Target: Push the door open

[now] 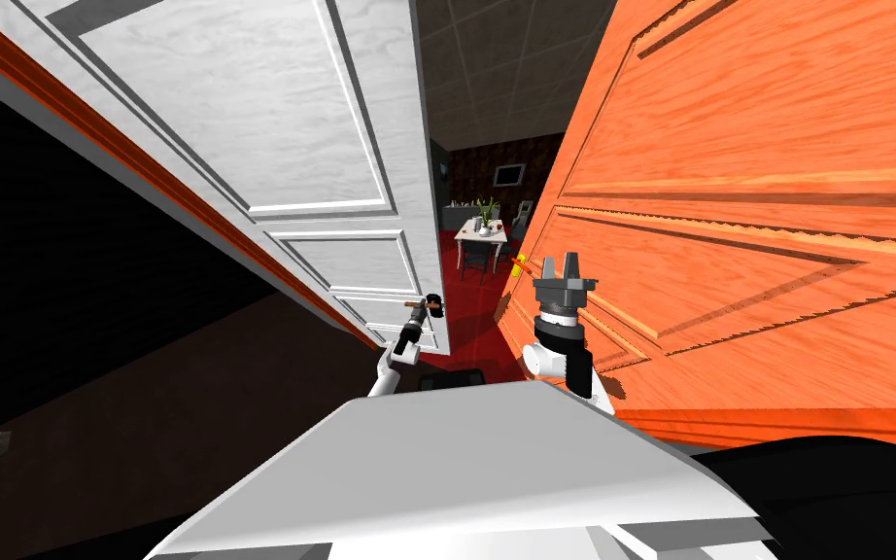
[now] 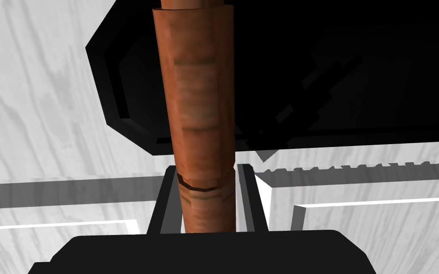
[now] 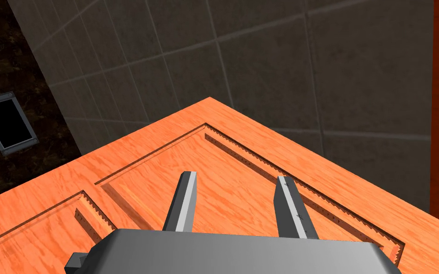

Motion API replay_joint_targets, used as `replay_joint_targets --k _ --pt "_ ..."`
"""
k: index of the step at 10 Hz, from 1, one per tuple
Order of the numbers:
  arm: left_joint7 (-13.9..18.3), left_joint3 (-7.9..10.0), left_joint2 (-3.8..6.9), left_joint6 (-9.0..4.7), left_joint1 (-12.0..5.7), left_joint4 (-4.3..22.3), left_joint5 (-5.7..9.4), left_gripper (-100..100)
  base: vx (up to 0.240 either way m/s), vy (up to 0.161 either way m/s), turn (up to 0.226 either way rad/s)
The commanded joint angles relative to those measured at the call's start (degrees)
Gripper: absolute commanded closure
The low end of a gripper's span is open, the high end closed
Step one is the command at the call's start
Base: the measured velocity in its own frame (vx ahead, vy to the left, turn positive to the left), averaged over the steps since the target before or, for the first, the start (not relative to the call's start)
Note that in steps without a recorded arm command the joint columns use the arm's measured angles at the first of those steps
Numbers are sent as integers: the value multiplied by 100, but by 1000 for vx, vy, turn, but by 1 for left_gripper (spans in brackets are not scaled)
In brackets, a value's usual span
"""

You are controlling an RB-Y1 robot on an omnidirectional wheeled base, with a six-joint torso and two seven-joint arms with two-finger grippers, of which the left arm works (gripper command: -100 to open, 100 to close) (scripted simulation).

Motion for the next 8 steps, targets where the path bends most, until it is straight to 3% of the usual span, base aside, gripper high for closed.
replay_joint_targets --k 1,8 --pt "-27 162 34 -41 -53 34 15 100 106 -81 41" --pt "-136 656 -13 -22 -163 191 67 100 110 -114 67"
